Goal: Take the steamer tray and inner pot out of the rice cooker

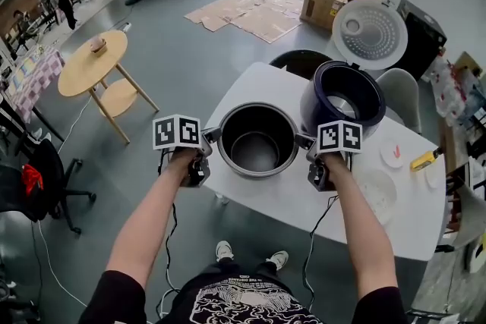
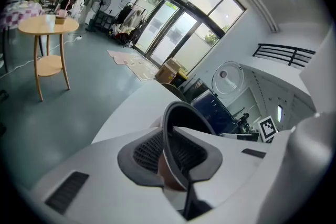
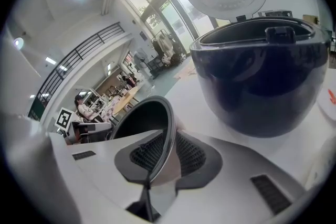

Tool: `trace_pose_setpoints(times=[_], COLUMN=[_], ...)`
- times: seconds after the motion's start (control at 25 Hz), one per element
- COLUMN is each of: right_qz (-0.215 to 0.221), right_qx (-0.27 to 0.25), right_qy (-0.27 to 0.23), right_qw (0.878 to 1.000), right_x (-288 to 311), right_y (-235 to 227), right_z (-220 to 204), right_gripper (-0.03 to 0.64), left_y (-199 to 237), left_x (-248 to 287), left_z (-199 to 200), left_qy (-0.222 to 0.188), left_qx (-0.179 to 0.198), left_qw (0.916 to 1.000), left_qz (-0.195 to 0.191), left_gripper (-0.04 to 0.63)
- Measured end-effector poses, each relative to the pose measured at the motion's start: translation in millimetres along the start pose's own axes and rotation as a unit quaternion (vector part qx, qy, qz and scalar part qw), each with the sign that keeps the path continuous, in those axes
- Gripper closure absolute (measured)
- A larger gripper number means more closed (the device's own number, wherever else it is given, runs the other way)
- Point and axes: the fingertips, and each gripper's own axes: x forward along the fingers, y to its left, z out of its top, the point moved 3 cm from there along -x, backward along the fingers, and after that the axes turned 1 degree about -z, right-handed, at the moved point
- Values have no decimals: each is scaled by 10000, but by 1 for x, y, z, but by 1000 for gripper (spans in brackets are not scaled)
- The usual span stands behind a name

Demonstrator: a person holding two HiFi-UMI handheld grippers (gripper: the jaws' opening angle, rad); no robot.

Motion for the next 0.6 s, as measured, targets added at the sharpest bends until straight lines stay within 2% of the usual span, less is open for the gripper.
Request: trace_pose_setpoints(times=[0.12,0.32,0.6], right_qz=[-43,4,20], right_qx=[-158,-376,-742], right_qy=[-99,-510,-1297], right_qw=[9998,9980,9888], right_x=[-14,-53,-118], right_y=[6,20,48], right_z=[7,28,52], right_gripper=[532,534,534], left_y=[-17,-71,-152], left_x=[-12,-25,-40], left_z=[13,30,38], left_qy=[-225,-545,-929], left_qx=[160,823,1749], left_qw=[9996,9951,9799], left_qz=[-28,-55,-257], left_gripper=[537,546,548])
